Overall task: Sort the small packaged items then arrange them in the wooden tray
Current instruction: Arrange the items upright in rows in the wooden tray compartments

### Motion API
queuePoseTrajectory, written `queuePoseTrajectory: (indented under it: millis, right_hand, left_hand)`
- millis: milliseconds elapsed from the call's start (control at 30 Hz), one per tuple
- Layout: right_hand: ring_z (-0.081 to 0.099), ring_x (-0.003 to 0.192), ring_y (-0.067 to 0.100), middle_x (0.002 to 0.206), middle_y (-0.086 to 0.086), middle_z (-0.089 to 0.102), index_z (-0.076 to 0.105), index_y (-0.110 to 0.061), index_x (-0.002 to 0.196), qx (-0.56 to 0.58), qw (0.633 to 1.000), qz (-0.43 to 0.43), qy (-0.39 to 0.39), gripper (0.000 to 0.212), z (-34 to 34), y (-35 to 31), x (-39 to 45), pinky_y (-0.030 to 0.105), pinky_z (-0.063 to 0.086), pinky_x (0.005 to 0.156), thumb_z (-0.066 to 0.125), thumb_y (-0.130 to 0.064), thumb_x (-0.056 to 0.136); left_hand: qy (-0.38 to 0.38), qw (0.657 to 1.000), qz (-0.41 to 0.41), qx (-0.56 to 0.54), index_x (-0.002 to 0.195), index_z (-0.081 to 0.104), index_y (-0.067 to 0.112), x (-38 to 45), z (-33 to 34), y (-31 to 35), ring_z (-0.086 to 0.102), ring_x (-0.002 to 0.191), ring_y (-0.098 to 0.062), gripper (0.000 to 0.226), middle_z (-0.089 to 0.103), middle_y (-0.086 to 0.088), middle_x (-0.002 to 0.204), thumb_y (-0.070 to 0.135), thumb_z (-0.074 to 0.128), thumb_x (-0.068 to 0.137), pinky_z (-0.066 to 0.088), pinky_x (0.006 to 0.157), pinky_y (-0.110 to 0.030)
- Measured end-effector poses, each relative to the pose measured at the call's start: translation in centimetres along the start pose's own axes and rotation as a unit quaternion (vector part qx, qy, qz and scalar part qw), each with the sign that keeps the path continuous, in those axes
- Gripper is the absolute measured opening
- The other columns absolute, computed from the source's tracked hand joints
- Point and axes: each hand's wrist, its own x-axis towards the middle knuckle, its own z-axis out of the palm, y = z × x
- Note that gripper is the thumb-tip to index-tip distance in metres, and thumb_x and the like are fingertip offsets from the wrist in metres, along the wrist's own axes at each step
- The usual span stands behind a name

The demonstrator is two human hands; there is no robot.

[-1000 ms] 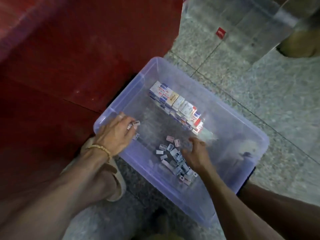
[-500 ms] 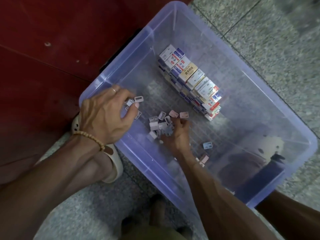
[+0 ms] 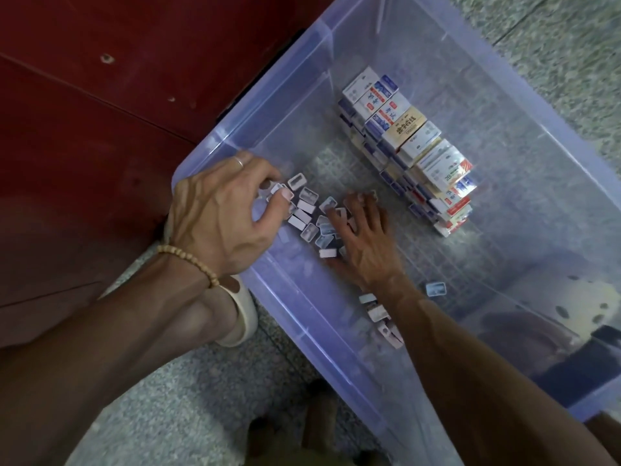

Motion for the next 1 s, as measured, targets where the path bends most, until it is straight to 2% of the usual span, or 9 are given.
queuePoseTrajectory:
  millis: [100,267,400,467,567,633,733,833,1000]
  right_hand:
    - [0.042,0.135,0.047,0.146,0.023,0.047,0.050,-0.020,0.142,0.004,0.997,-0.074,0.021,0.073,0.4,0.0,2.5,0.062,0.036,0.106,0.054,-0.065,0.084]
    - [0.058,0.105,0.035,0.120,0.017,0.061,0.060,-0.014,0.127,-0.017,0.994,-0.103,0.034,0.058,0.7,-0.3,4.0,0.048,0.047,0.079,0.067,-0.052,0.083]
    - [0.058,0.089,0.034,0.100,0.016,0.060,0.052,-0.014,0.117,0.021,0.993,-0.105,0.052,0.049,0.3,0.2,3.7,0.040,0.050,0.057,0.046,-0.053,0.087]
    - [0.058,0.089,0.034,0.100,0.015,0.060,0.047,-0.017,0.117,0.010,0.991,-0.121,0.052,0.048,0.0,0.5,3.9,0.035,0.049,0.048,0.050,-0.051,0.084]
    - [0.057,0.096,0.033,0.111,0.014,0.060,0.057,-0.019,0.129,-0.028,0.994,-0.105,0.030,0.056,-0.1,0.4,3.9,0.033,0.049,0.048,0.049,-0.054,0.086]
    - [0.058,0.097,0.034,0.112,0.013,0.061,0.064,-0.019,0.124,-0.035,0.994,-0.104,0.023,0.052,-0.2,0.2,3.8,0.033,0.047,0.051,0.048,-0.052,0.088]
    - [0.060,0.095,0.037,0.106,0.016,0.062,0.070,-0.015,0.110,-0.016,0.993,-0.117,0.026,0.041,-0.5,0.1,4.1,0.032,0.046,0.046,0.066,-0.043,0.080]
    - [0.059,0.096,0.040,0.106,0.019,0.059,0.068,-0.014,0.113,0.023,0.998,-0.066,0.005,0.048,-1.0,-0.1,4.5,0.035,0.049,0.045,0.080,-0.041,0.075]
    - [0.056,0.098,0.047,0.108,0.026,0.056,0.069,-0.009,0.106,0.073,0.997,-0.005,0.012,0.039,-1.0,-1.4,4.1,0.042,0.056,0.053,0.083,-0.027,0.074]
  left_hand:
    - [0.008,1.000,-0.003,-0.004,0.096,0.065,0.023,-0.1,0.1,0.0,0.062,0.078,-0.015,0.022,0.063,0.009,0.088,0.041,0.054,0.089,0.048,0.068,-0.036]
    - [0.011,1.000,-0.002,-0.006,0.096,0.066,0.021,0.0,0.1,0.1,0.062,0.076,-0.015,0.023,0.064,0.008,0.087,0.039,0.053,0.090,0.049,0.067,-0.036]
    - [0.009,1.000,-0.003,-0.008,0.095,0.065,0.020,0.0,0.1,0.2,0.061,0.076,-0.015,0.024,0.063,0.008,0.087,0.039,0.052,0.090,0.050,0.067,-0.038]
    - [0.009,1.000,-0.003,-0.008,0.095,0.066,0.020,0.0,0.0,0.2,0.062,0.076,-0.015,0.024,0.063,0.008,0.087,0.040,0.052,0.090,0.050,0.067,-0.038]
    - [0.009,1.000,-0.006,-0.007,0.095,0.065,0.020,0.0,0.0,0.3,0.062,0.076,-0.015,0.024,0.064,0.008,0.087,0.040,0.053,0.089,0.050,0.067,-0.037]
    - [0.008,1.000,-0.003,-0.009,0.095,0.065,0.020,0.0,0.0,0.2,0.062,0.075,-0.014,0.024,0.064,0.008,0.087,0.040,0.052,0.089,0.050,0.066,-0.036]
    - [0.012,1.000,0.002,-0.007,0.094,0.065,0.020,0.0,0.0,0.2,0.062,0.075,-0.015,0.024,0.064,0.007,0.086,0.039,0.052,0.089,0.049,0.065,-0.036]
    - [0.016,1.000,-0.001,-0.011,0.093,0.065,0.020,0.0,0.1,0.2,0.062,0.075,-0.015,0.024,0.064,0.008,0.085,0.039,0.052,0.089,0.049,0.065,-0.036]
    - [0.020,1.000,0.001,-0.010,0.093,0.065,0.021,0.0,0.2,0.0,0.062,0.076,-0.015,0.022,0.064,0.008,0.085,0.038,0.053,0.089,0.049,0.066,-0.036]
